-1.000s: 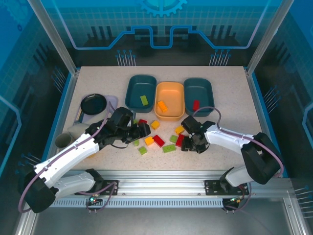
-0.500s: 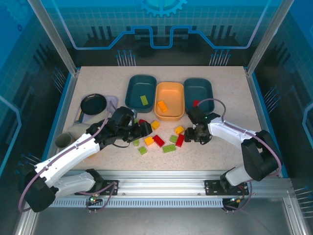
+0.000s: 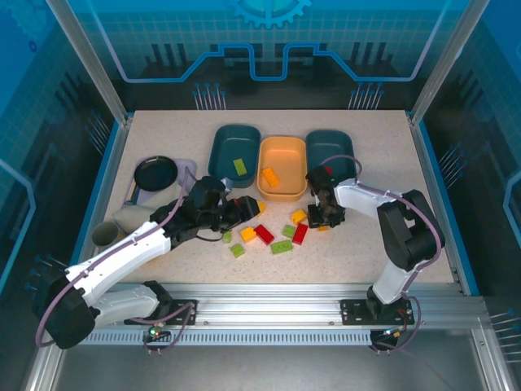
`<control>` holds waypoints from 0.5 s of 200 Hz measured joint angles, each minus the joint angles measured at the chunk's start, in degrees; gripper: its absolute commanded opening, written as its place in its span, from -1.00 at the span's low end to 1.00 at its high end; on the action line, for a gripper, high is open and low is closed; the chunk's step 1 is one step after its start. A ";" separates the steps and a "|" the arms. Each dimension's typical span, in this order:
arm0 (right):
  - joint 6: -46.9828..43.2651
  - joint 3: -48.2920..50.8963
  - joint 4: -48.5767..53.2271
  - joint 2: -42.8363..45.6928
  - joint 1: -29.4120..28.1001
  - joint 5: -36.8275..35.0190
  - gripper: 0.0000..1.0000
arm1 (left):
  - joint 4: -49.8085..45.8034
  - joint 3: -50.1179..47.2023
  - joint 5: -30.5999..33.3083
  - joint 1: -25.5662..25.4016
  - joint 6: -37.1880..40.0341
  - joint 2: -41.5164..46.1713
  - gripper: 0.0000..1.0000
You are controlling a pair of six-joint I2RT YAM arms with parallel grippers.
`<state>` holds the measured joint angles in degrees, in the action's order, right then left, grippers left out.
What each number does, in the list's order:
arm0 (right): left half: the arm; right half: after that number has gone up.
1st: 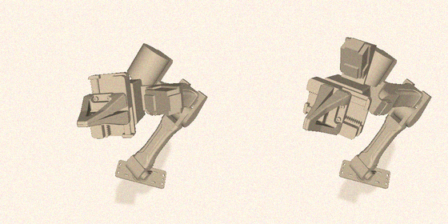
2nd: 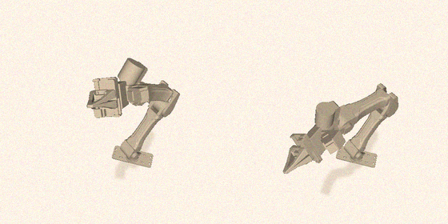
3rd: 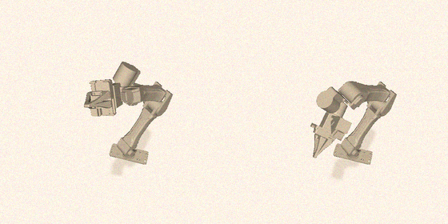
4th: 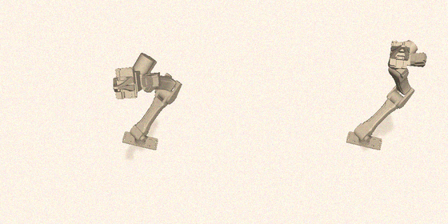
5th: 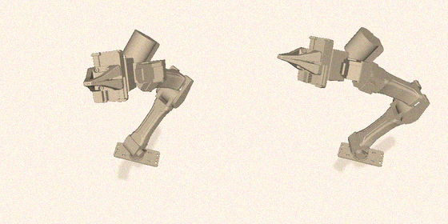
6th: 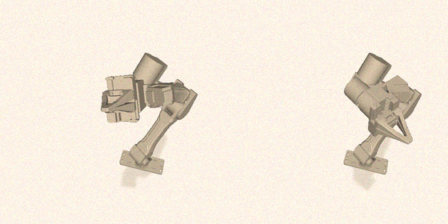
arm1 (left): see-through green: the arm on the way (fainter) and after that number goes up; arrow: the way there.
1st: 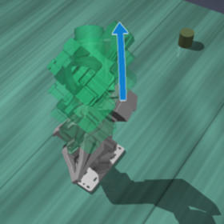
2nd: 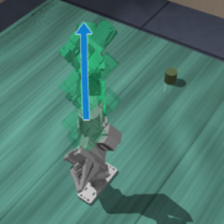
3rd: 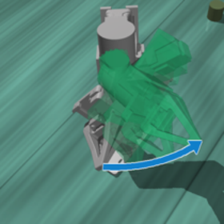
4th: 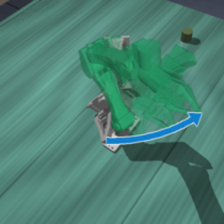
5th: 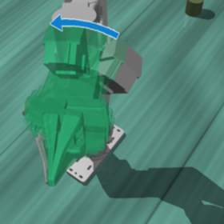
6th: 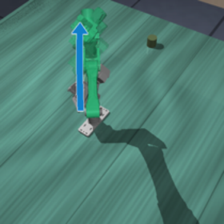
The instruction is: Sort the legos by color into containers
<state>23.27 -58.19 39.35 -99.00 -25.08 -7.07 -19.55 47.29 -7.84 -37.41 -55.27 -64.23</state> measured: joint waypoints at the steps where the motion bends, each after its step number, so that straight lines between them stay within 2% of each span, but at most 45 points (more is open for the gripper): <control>1: 0.00 -0.02 0.00 -0.04 0.00 0.00 -0.35 | 0.02 0.00 0.00 0.00 -0.02 -0.02 0.48; 18: -0.39 -0.44 0.00 0.00 0.00 -0.26 -0.46 | 0.66 0.00 0.00 0.00 -0.33 -0.61 0.48; 55: -0.17 -3.52 3.80 5.18 -1.99 -2.89 -0.45 | -0.61 1.79 -0.15 1.20 -0.28 -1.46 0.48; 76: 0.04 -12.72 5.44 7.37 -4.63 -2.99 -0.46 | -0.59 4.24 -0.94 5.62 -0.33 -3.08 0.48; 100: 0.70 -27.36 5.66 0.28 -5.68 -2.16 -0.45 | -0.02 7.67 -2.19 12.04 -0.26 -6.80 0.48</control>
<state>23.97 -85.56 45.01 -98.72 -30.76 -9.23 -19.57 54.96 -10.02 -25.36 -55.53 -71.02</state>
